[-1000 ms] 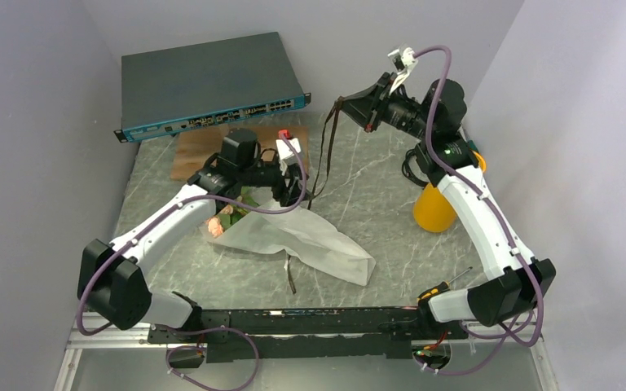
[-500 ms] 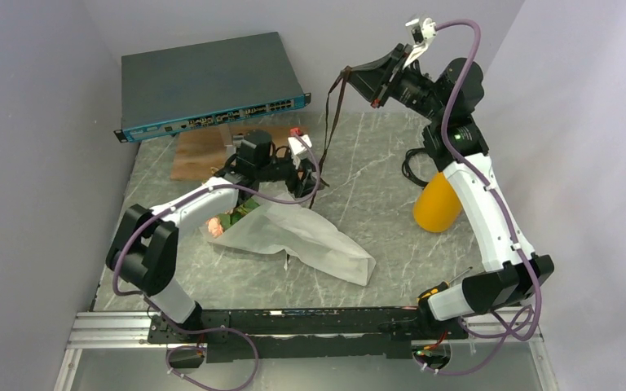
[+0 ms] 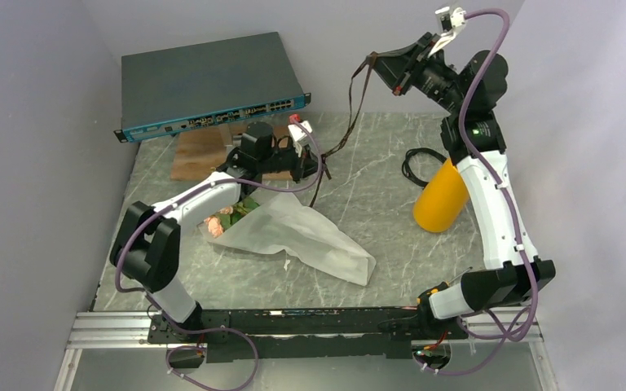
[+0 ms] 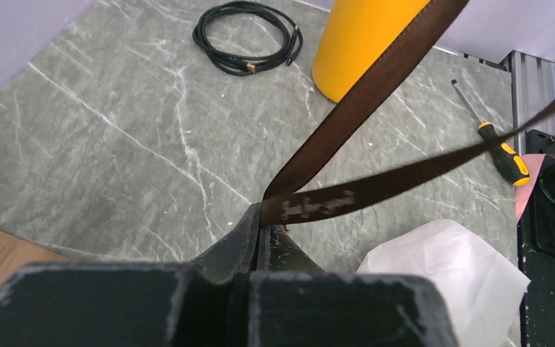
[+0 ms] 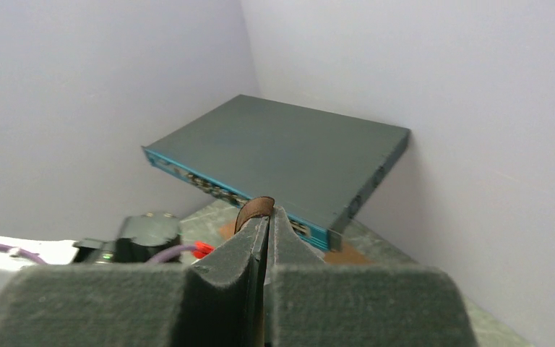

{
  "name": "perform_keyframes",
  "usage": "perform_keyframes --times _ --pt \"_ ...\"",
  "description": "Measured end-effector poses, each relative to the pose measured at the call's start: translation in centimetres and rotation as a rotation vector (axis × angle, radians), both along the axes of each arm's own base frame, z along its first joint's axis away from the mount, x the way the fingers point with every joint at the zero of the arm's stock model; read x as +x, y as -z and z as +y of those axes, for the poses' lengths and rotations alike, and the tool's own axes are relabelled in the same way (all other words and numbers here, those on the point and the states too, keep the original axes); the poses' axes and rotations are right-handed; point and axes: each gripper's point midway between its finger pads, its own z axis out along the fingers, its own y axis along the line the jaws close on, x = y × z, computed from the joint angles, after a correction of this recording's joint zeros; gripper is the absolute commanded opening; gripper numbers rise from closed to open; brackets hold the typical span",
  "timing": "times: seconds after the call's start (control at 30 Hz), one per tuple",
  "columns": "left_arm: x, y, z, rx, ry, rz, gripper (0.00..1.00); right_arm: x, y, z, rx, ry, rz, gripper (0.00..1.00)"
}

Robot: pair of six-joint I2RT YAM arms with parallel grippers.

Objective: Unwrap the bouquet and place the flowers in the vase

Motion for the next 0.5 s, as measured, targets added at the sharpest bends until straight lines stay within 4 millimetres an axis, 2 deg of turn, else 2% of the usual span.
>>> perform_keyframes --times 0.13,0.2,0.27,0.3,0.37,0.5 --pt "-0.5 -2.0 0.3 -0.013 0.002 -0.02 0.0 0.7 1.3 -2.5 -0.038 0.074 0.01 0.01" --pt "-0.7 -3.7 0.3 -0.024 0.009 -0.035 0.0 0.6 2.8 -3.5 -0.071 0.105 0.024 0.17" --pt "-0.7 -6.2 0.2 -0.046 0.016 -0.07 0.0 0.2 4.5 -4.1 -0.112 0.123 0.04 0.4" --pt "-0.7 -7.3 0.2 -0.057 0.016 -0.088 0.0 -0.1 5.6 -4.3 -0.137 0.126 0.051 0.48" --pt "-0.6 -9.7 0.1 -0.074 0.017 -0.124 0.0 -0.7 8.1 -4.5 -0.192 0.129 0.074 0.62" --pt "-0.6 -14.4 0.2 -0.103 0.022 -0.19 0.0 -2.0 14.3 -4.9 -0.31 0.103 0.159 0.84"
